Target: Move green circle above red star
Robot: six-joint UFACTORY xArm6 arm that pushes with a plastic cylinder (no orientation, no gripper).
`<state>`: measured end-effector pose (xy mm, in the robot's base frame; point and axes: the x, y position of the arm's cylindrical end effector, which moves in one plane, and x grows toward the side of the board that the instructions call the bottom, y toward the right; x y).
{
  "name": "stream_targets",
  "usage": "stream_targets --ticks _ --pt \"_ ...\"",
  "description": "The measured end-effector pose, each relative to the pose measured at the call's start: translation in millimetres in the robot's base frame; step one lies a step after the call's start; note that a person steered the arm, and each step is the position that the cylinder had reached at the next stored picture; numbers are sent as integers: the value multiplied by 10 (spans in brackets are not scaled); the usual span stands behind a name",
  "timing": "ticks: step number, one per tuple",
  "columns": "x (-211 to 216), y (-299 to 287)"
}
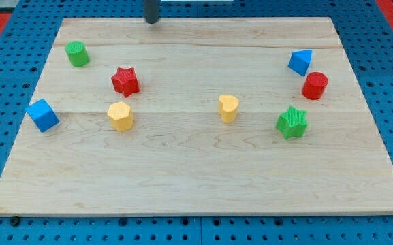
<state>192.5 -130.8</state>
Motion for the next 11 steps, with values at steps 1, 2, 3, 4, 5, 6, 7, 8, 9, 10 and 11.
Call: stream_targets --ticks 1,2,3,4,5,6,7,8,9,10,11 --pt "-4 -595" --pt "6 -1050" --pt "111 -1310" --pt "265 -1483" --pt "464 -1637" --pt "705 -1706" --pt "792 -1717" --pt "795 -1646" --pt "897 -1645" --pt "960 -1645" --pt "1016 -1193"
